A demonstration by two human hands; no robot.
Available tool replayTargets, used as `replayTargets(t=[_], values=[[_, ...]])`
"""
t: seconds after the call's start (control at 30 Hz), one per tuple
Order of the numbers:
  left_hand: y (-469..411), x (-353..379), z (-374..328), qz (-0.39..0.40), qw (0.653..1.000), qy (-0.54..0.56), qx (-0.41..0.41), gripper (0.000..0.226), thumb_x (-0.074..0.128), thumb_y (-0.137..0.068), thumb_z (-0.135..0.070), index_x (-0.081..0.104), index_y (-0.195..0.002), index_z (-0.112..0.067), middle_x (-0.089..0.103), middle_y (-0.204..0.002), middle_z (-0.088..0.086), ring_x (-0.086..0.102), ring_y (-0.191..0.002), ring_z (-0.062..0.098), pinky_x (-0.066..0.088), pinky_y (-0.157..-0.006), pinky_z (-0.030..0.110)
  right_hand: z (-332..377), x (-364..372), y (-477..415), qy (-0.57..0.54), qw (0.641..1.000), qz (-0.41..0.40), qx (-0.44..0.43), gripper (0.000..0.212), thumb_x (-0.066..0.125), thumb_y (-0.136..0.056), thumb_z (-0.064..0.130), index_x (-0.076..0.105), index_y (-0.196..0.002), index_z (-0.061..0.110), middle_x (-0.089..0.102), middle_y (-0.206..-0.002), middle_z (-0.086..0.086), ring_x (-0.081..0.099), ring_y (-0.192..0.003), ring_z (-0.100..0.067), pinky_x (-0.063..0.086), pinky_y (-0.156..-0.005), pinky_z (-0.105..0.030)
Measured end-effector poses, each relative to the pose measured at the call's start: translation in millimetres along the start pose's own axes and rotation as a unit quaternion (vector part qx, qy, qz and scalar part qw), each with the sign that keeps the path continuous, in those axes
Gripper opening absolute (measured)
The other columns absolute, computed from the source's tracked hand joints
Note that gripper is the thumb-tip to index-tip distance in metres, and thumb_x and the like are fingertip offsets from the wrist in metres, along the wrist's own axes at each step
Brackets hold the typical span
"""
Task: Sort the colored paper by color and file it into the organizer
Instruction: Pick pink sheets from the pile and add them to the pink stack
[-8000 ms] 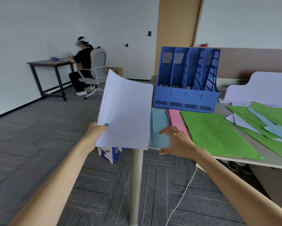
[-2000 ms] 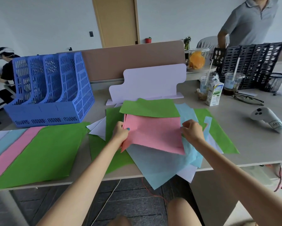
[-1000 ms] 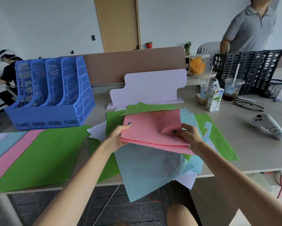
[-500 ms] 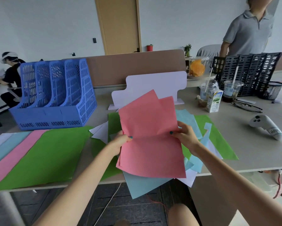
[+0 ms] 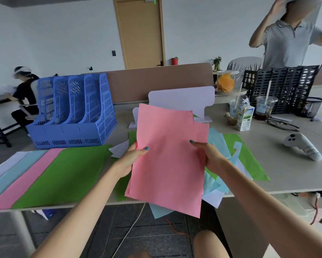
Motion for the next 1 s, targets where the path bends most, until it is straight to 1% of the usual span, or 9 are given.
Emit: replayTargets(t=[0.1, 0.17, 0.23, 0.3, 0.5, 0.63, 0.77, 0.83, 1.0], values=[[6, -3, -11, 0.009, 1.0, -0.005, 0.016, 0.048, 0.058, -0.094, -0.013, 0.039, -0.136, -0.025, 0.052, -0.117, -0.015, 0.043, -0.112, 0.003, 0.03, -0.091, 0.019, 10, 7, 5, -0.014, 1.0, 0.021, 0.0, 0.058, 0.077, -0.061, 0.016, 0.065, -0.117, 0.006, 0.07, -0.108, -0.01, 0.066, -0.09, -0.023, 0.053, -0.072, -0.029], [7, -7, -16, 0.006, 1.0, -0.011, 0.022, 0.052, 0.058, -0.094, -0.013, 0.037, -0.14, -0.022, 0.053, -0.123, -0.012, 0.043, -0.11, 0.004, 0.032, -0.086, 0.017, 20, 11, 8, -0.009, 0.999, 0.033, -0.012, 0.063, 0.074, -0.057, 0.017, 0.065, -0.118, 0.008, 0.069, -0.111, -0.008, 0.066, -0.094, -0.022, 0.053, -0.076, -0.029], [8, -9, -23, -0.004, 1.0, -0.005, 0.031, 0.058, 0.059, -0.093, -0.016, 0.033, -0.144, -0.019, 0.048, -0.138, -0.007, 0.042, -0.114, 0.006, 0.033, -0.09, 0.019, 32, 17, 10, -0.007, 0.998, 0.057, -0.021, 0.056, 0.073, -0.06, 0.014, 0.066, -0.116, 0.011, 0.071, -0.109, -0.006, 0.067, -0.094, -0.021, 0.053, -0.079, -0.031], [6, -9, -29, -0.009, 0.999, 0.001, 0.038, 0.057, 0.058, -0.094, -0.019, 0.032, -0.145, -0.018, 0.047, -0.135, -0.007, 0.041, -0.113, 0.007, 0.032, -0.09, 0.023, 43, 22, 10, 0.0, 0.997, 0.077, -0.022, 0.038, 0.072, -0.071, 0.008, 0.068, -0.108, 0.014, 0.073, -0.1, -0.004, 0.069, -0.087, -0.018, 0.055, -0.075, -0.031], [4, -2, -46, -0.039, 0.998, 0.019, 0.052, 0.039, 0.058, -0.094, -0.017, 0.042, -0.13, -0.019, 0.055, -0.113, -0.005, 0.051, -0.085, 0.003, 0.04, -0.059, 0.015, 57, 32, 2, 0.025, 0.996, 0.075, -0.032, 0.035, 0.07, -0.077, -0.001, 0.066, -0.111, 0.004, 0.07, -0.103, -0.013, 0.07, -0.082, -0.023, 0.059, -0.068, -0.033], [0, -4, -52, -0.05, 0.997, 0.044, 0.031, 0.042, 0.066, -0.088, -0.021, 0.041, -0.122, -0.017, 0.055, -0.117, 0.0, 0.055, -0.099, 0.013, 0.046, -0.082, 0.03, 70, 37, -2, 0.018, 0.995, 0.059, -0.085, 0.024, 0.07, -0.076, -0.004, 0.067, -0.098, 0.005, 0.07, -0.096, -0.011, 0.068, -0.08, -0.023, 0.059, -0.074, -0.033], [2, 0, -68, -0.033, 0.997, 0.068, 0.028, 0.03, 0.066, -0.087, -0.02, 0.046, -0.109, -0.02, 0.059, -0.097, -0.004, 0.057, -0.094, 0.012, 0.043, -0.082, 0.029, 87, 41, -4, 0.038, 0.989, 0.04, -0.138, 0.022, 0.075, -0.072, -0.001, 0.07, -0.09, 0.01, 0.072, -0.091, -0.005, 0.068, -0.079, -0.02, 0.057, -0.078, -0.032], [0, 2, -70, 0.006, 0.996, 0.091, 0.011, 0.036, 0.068, -0.084, -0.023, 0.062, -0.117, -0.01, 0.069, -0.106, 0.004, 0.064, -0.104, 0.02, 0.049, -0.086, 0.032, 97, 43, -3, 0.034, 0.985, 0.035, -0.165, 0.022, 0.077, -0.071, -0.001, 0.071, -0.088, 0.011, 0.073, -0.086, -0.003, 0.069, -0.074, -0.016, 0.057, -0.072, -0.029], [-1, 18, -60, 0.015, 0.996, 0.086, -0.005, 0.042, 0.065, -0.088, -0.027, 0.059, -0.127, -0.011, 0.066, -0.115, -0.001, 0.06, -0.11, 0.016, 0.045, -0.089, 0.031, 106, 43, -1, 0.038, 0.979, 0.024, -0.2, 0.025, 0.078, -0.07, 0.0, 0.071, -0.092, 0.008, 0.072, -0.089, -0.005, 0.068, -0.074, -0.017, 0.057, -0.072, -0.031]])
Point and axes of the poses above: each hand's wrist, its own y-axis away from the middle knuckle, its own x-axis out of the palm, z = x × y, the point moved 3 cm from there along -y, towards the middle knuckle
